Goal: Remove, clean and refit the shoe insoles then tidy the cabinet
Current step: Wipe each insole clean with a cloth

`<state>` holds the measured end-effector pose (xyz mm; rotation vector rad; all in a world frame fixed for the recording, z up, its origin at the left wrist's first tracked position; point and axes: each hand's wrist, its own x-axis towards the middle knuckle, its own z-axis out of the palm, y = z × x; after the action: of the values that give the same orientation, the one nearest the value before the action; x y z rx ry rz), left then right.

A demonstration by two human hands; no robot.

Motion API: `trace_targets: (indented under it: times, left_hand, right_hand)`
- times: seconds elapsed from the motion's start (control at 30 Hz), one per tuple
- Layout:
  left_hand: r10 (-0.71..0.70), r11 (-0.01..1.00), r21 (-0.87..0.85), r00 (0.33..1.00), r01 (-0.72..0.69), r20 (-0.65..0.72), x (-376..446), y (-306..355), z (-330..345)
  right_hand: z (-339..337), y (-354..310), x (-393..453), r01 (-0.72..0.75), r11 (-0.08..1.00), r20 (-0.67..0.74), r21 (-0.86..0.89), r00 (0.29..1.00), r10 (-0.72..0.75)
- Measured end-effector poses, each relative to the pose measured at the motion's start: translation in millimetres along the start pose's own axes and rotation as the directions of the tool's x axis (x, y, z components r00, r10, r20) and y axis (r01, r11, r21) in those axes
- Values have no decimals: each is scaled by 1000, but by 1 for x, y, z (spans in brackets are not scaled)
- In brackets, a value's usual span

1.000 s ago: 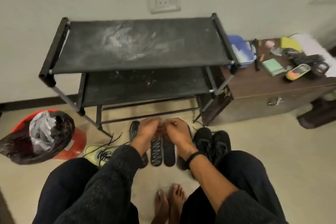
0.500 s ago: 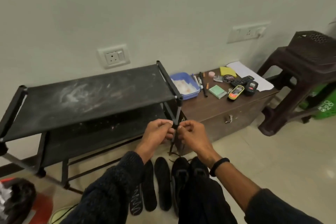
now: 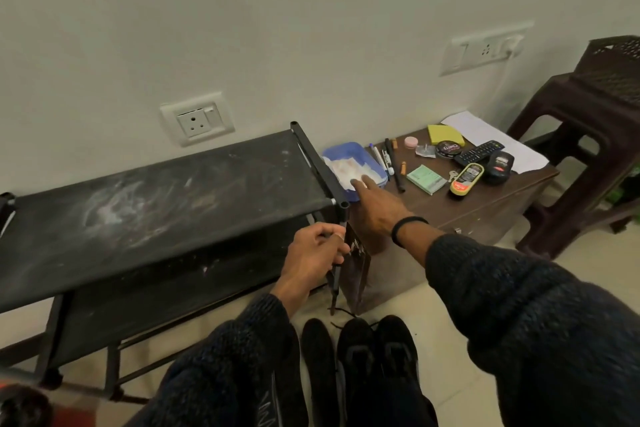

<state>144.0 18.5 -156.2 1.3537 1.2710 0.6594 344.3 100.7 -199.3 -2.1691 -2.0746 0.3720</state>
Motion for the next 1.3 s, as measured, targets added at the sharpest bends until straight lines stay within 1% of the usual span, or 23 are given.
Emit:
trace_targets:
  times: [0.07,0.17,0.37,0.57,0.63,0.8,0.9,0.97,1.07,1.17,1.23,1.3]
  left_hand:
    - [-14,1000,1,1000,14,4,5,-5,-1]
    - [-60,998,-35,998,60,11,8,-11,0]
    - [-124,991,-57,992,124,1,-1,-22,10]
    - [-126,991,-50,992,126,14,-14,-17,14]
    - [-131,990,-45,991,132,19,-17,-14,15]
    - [-118,991,-52,993,119,26,-21,-7,16]
    - [-117,992,-52,993,118,20,-23,-5,12]
    - [-123,991,-52,992,123,14,-23,-5,8]
    - [-141,988,-58,990,141,3,-25,-5,3]
    - [-142,989,-43,990,142,4,-30,-7,0]
    - [-137,990,-38,990,138,11,-35,-8,-2]
    - [-128,991,-47,992,128,16,-41,-7,-5]
  right_hand:
    - [3,4,10,-9,999,34,-42,999,11]
    - [6,9,11,-4,996,12,-85,1000,5]
    - [12,16,-11,6,999,25,-32,1000,-5]
    - [17,25,-37,4,999,-9,-47,1000,-4]
    - [17,25,-41,-5,1000,-54,4,999,6]
    - [12,11,-37,-38,975,-159,220,984,75]
    - [8,2,-29,-64,951,-168,304,979,119]
    - [4,0,-24,-103,925,-176,366,968,178]
    - [-7,2,-19,-143,874,-231,465,933,276]
    - [-32,3,-16,-132,839,-281,528,905,319]
    - [-51,3,-14,-98,830,-309,550,899,310]
    - [-70,2,-13,-61,845,-347,532,894,283]
